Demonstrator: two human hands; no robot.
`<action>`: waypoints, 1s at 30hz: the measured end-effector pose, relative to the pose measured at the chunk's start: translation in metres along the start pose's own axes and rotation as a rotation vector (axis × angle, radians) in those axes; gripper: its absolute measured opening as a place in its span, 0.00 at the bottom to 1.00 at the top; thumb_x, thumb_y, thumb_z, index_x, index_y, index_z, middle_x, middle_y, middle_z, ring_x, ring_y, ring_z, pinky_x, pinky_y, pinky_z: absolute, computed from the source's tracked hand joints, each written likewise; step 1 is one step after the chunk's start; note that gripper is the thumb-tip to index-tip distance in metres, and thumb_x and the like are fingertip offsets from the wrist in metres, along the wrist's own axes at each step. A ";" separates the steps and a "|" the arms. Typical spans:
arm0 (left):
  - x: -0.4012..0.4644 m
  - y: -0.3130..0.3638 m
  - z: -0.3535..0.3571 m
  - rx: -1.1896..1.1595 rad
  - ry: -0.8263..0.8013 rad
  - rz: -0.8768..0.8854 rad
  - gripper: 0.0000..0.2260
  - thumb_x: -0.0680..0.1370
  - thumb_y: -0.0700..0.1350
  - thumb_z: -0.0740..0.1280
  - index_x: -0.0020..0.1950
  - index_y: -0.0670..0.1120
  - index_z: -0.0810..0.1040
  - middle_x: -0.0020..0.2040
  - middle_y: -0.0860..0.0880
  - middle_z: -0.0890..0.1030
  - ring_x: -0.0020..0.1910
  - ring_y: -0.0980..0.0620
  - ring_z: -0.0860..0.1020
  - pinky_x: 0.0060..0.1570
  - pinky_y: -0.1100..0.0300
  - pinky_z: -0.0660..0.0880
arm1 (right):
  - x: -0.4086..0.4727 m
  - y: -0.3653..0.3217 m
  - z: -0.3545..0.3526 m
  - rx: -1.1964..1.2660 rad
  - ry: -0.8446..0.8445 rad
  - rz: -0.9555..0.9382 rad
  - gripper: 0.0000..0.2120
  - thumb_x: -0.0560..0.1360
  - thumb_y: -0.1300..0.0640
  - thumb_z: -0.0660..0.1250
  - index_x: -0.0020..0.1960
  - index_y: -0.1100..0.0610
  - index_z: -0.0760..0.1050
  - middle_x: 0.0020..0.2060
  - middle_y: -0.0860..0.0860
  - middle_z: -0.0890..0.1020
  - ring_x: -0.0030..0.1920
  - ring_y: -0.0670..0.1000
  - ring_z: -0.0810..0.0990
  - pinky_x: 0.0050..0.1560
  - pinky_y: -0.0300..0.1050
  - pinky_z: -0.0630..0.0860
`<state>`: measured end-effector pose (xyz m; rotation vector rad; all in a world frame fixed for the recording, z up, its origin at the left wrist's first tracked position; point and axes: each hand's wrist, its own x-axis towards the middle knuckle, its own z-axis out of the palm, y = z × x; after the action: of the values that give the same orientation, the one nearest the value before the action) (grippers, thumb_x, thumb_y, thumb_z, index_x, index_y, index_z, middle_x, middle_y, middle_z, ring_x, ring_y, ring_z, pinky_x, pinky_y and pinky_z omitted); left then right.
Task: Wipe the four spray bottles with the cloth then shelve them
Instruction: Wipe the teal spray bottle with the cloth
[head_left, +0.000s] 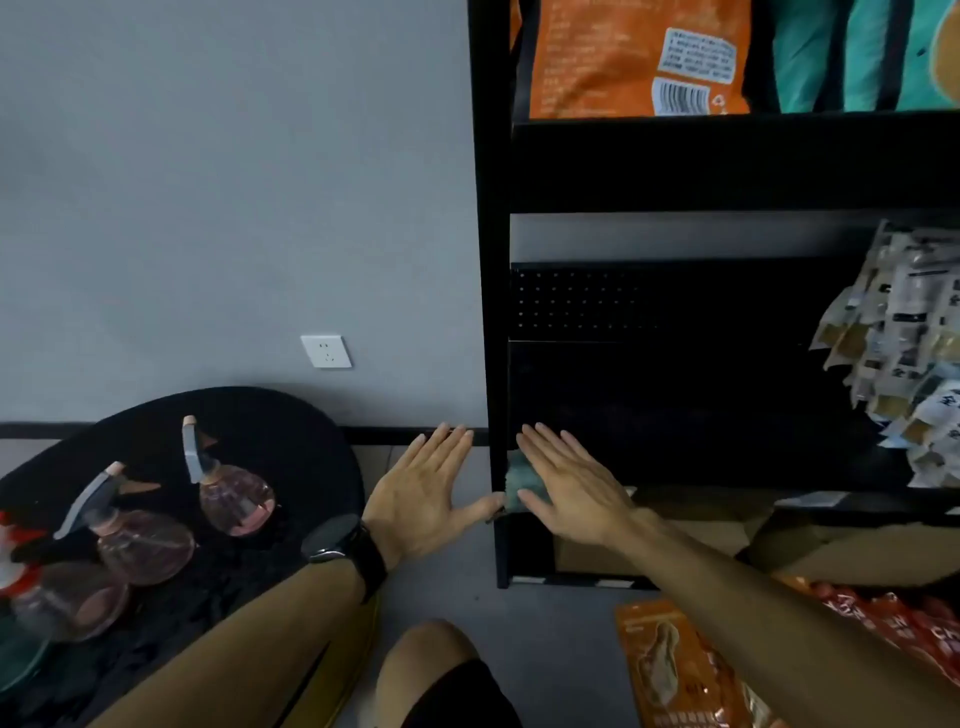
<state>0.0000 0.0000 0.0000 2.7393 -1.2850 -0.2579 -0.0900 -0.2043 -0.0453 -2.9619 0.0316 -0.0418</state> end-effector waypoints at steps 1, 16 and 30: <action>0.001 -0.001 0.001 0.004 0.007 0.010 0.42 0.77 0.72 0.47 0.82 0.47 0.43 0.82 0.52 0.44 0.79 0.58 0.39 0.74 0.61 0.32 | 0.002 -0.001 0.002 0.026 -0.009 -0.013 0.32 0.82 0.43 0.50 0.79 0.57 0.45 0.79 0.49 0.47 0.78 0.45 0.42 0.76 0.42 0.37; -0.032 -0.023 -0.022 0.046 0.062 -0.017 0.43 0.75 0.74 0.43 0.82 0.48 0.44 0.81 0.53 0.44 0.79 0.58 0.38 0.75 0.60 0.33 | -0.013 -0.014 -0.003 0.002 0.353 -0.126 0.28 0.55 0.72 0.81 0.53 0.61 0.82 0.48 0.54 0.86 0.46 0.52 0.86 0.45 0.45 0.82; -0.157 -0.090 -0.079 0.080 0.269 -0.211 0.42 0.77 0.73 0.47 0.82 0.48 0.47 0.82 0.54 0.47 0.77 0.61 0.38 0.75 0.62 0.34 | 0.026 -0.129 -0.058 -0.102 0.561 -0.696 0.23 0.63 0.73 0.73 0.57 0.64 0.81 0.55 0.58 0.83 0.54 0.56 0.83 0.56 0.51 0.79</action>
<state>-0.0155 0.1800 0.0792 2.8544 -0.9602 0.1461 -0.0635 -0.0883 0.0356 -2.7883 -0.9292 -0.9660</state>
